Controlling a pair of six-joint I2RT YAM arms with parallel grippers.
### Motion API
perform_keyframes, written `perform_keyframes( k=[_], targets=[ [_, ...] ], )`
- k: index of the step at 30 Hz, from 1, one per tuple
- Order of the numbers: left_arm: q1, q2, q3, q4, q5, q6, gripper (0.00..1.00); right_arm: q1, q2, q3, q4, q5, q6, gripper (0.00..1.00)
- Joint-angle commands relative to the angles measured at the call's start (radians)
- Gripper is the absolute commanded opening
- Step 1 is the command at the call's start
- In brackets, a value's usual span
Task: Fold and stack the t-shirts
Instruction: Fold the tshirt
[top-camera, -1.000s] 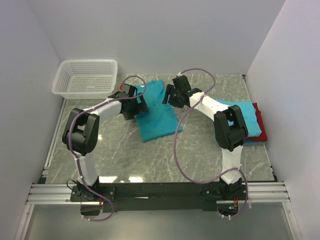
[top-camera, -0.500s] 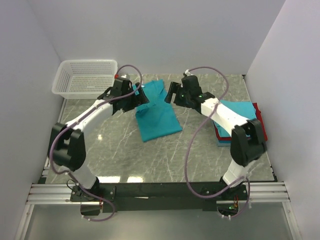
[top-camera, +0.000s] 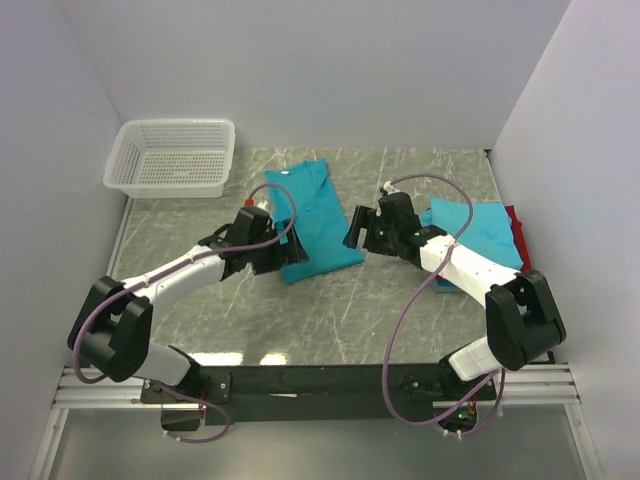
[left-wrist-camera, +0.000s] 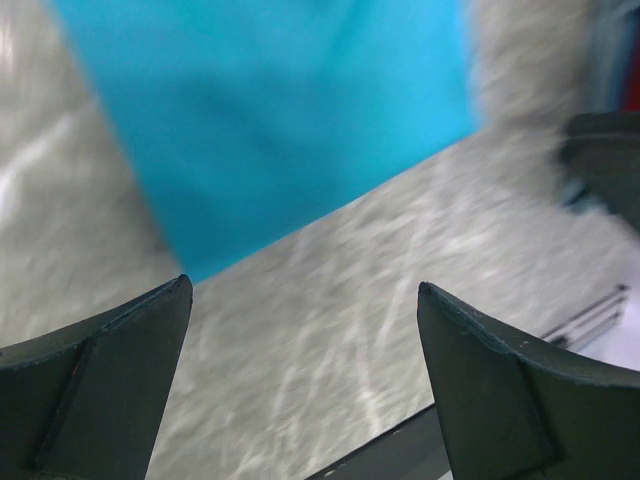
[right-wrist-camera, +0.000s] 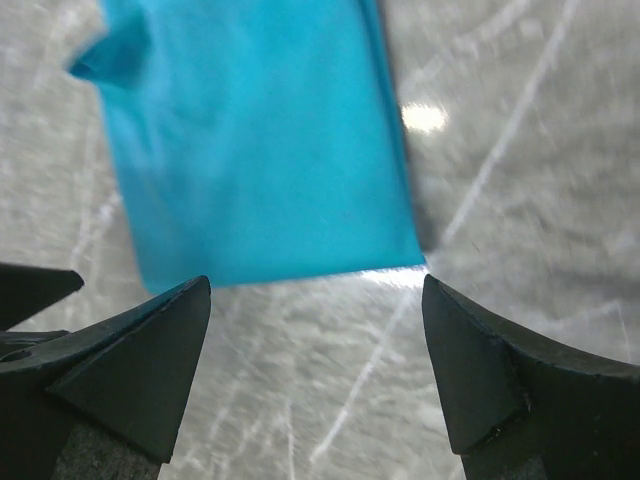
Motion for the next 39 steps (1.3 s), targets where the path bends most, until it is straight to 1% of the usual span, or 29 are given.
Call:
perform_keyframes(
  k=[1,4,7,9,13,14,16,17,19,20,22,23,24,25,27,29,30,32,33,34,36,39],
  targets=[
    [-0.018,-0.038,-0.091,0.044,0.006,-0.048,0.99,-0.003,-0.04,-0.039,0.021,0.029,0.025,0.92],
    [-0.031,-0.028,-0.137,0.052,-0.018,-0.065,0.99,-0.012,-0.026,-0.062,0.028,0.021,0.031,0.92],
    [-0.038,-0.002,-0.165,0.072,0.002,-0.077,1.0,-0.018,0.0,-0.065,0.025,0.024,0.045,0.91],
    [-0.038,0.018,-0.176,0.1,0.0,-0.082,0.96,-0.023,0.021,-0.062,0.022,0.02,0.054,0.89],
    [-0.038,0.055,-0.174,0.117,-0.02,-0.086,0.82,-0.03,0.047,-0.059,0.034,0.007,0.056,0.85],
    [-0.038,0.072,-0.17,0.117,-0.039,-0.085,0.76,-0.035,0.052,-0.057,0.038,0.006,0.056,0.84],
    [-0.038,0.086,-0.159,0.115,-0.052,-0.082,0.73,-0.037,0.07,-0.053,0.039,0.0,0.059,0.82],
    [-0.038,0.1,-0.153,0.111,-0.072,-0.077,0.69,-0.041,0.077,-0.053,0.044,-0.002,0.056,0.79],
    [-0.038,0.113,-0.142,0.103,-0.086,-0.06,0.65,-0.041,0.095,-0.05,0.051,-0.006,0.059,0.77],
    [-0.038,0.127,-0.142,0.103,-0.087,-0.051,0.6,-0.041,0.103,-0.045,0.053,-0.008,0.059,0.76],
    [-0.036,0.143,-0.133,0.094,-0.11,-0.04,0.58,-0.044,0.124,-0.044,0.059,-0.011,0.065,0.74],
    [-0.036,0.152,-0.131,0.097,-0.109,-0.036,0.54,-0.043,0.13,-0.041,0.065,-0.02,0.061,0.71],
    [-0.036,0.158,-0.13,0.1,-0.1,-0.031,0.53,-0.044,0.142,-0.041,0.068,-0.022,0.061,0.7],
    [-0.034,0.17,-0.13,0.107,-0.084,-0.018,0.45,-0.044,0.147,-0.041,0.074,-0.022,0.061,0.69],
    [-0.036,0.184,-0.122,0.114,-0.058,-0.007,0.41,-0.044,0.162,-0.037,0.073,-0.013,0.062,0.68],
    [-0.036,0.206,-0.119,0.117,-0.052,-0.001,0.35,-0.044,0.173,-0.034,0.073,-0.006,0.059,0.65],
    [-0.036,0.213,-0.114,0.12,-0.046,0.003,0.34,-0.044,0.185,-0.033,0.073,-0.005,0.058,0.63],
    [-0.034,0.238,-0.107,0.118,-0.034,0.015,0.25,-0.044,0.199,-0.03,0.073,0.001,0.055,0.55],
    [-0.036,0.247,-0.095,0.114,-0.023,0.022,0.16,-0.046,0.202,-0.028,0.074,0.003,0.053,0.55],
    [-0.036,0.267,-0.087,0.106,0.0,0.035,0.01,-0.044,0.208,-0.028,0.083,0.003,0.056,0.54],
    [-0.036,0.288,-0.059,0.089,0.017,0.047,0.01,-0.046,0.222,-0.03,0.097,0.009,0.056,0.53],
    [-0.034,0.308,-0.05,0.087,0.032,0.055,0.01,-0.044,0.241,-0.021,0.096,0.018,0.056,0.37]
  ],
)
